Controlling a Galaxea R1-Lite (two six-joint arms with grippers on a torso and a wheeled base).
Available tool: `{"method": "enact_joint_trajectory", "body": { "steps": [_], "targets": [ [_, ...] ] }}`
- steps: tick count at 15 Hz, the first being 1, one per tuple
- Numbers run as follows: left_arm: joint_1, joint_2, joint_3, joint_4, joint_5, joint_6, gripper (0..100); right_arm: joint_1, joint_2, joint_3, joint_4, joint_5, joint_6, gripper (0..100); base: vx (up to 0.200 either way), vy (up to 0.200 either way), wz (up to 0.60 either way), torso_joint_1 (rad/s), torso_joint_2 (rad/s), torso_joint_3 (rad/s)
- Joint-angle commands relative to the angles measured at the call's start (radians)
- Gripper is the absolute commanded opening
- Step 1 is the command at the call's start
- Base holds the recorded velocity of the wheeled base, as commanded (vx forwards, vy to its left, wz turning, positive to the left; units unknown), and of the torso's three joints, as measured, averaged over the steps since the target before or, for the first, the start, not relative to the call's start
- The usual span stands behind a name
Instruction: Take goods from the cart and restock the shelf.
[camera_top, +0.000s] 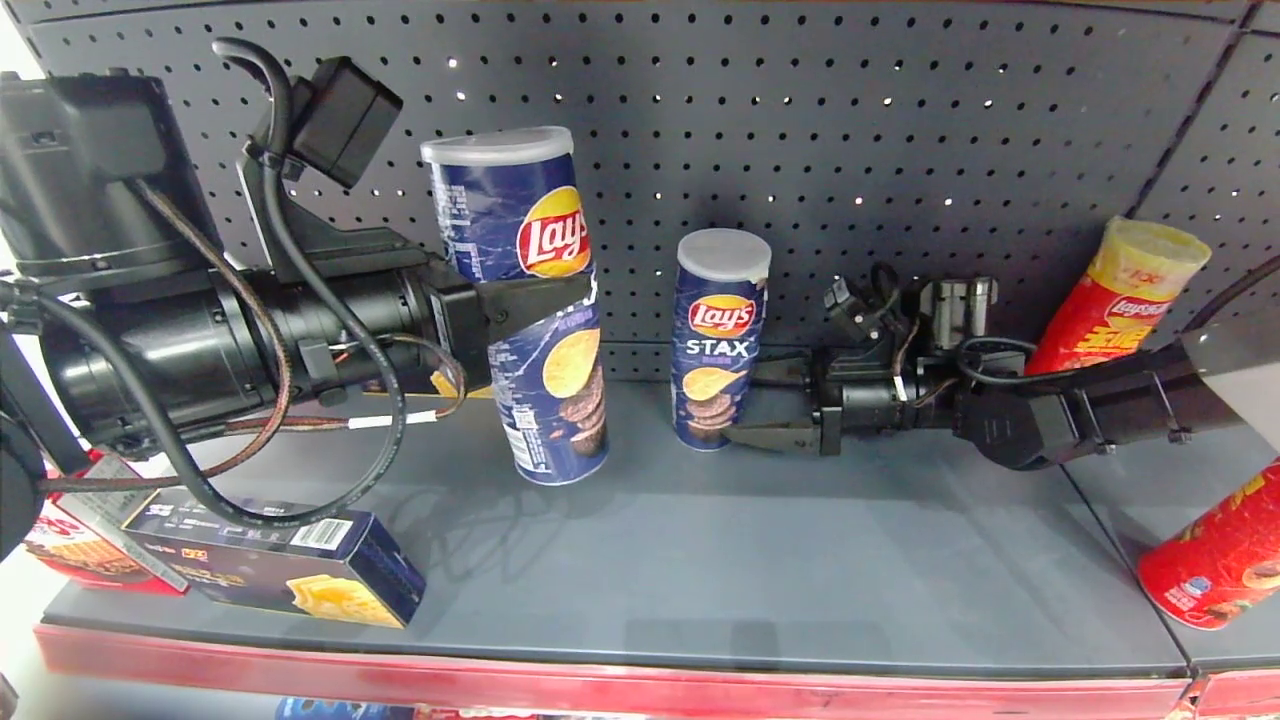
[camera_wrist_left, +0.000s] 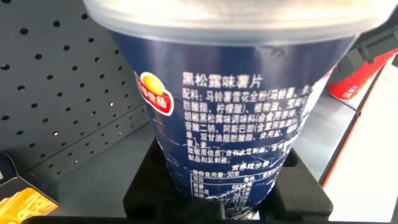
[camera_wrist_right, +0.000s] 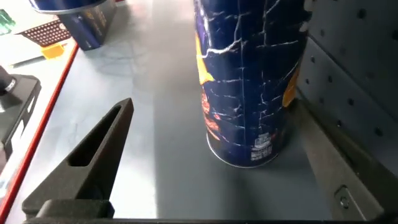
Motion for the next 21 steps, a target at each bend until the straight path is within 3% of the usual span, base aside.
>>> {"method": "enact_joint_trajectory", "body": {
  "steps": [1, 7, 14, 15, 21],
  "targets": [
    [-0.002, 0.002, 0.002, 0.000, 0.000, -0.001, 0, -0.001, -0.005, -0.007, -0.002, -0.017, -0.001, 100, 0.000, 0.000, 0.00, 0.000, 0.00, 0.000],
    [-0.002, 0.026, 0.008, -0.019, -0.002, 0.001, 0, 0.013, 0.080, -0.157, -0.001, -0.092, 0.001, 100, 0.000, 0.000, 0.00, 0.000, 0.00, 0.000],
    [0.000, 0.023, 0.040, -0.028, -0.002, 0.001, 0, 0.053, 0.118, -0.217, 0.004, -0.097, 0.010, 100, 0.000, 0.000, 0.00, 0.000, 0.00, 0.000],
    [0.000, 0.023, 0.047, -0.046, 0.000, -0.001, 0, 0.053, 0.121, -0.218, -0.002, -0.094, 0.006, 0, 0.000, 0.000, 0.00, 0.000, 0.00, 0.000],
    [0.026, 0.020, 0.048, -0.049, -0.002, -0.001, 0, 0.060, 0.092, -0.168, -0.011, -0.132, 0.001, 0, 0.000, 0.000, 0.00, 0.000, 0.00, 0.000]
  ]
}}
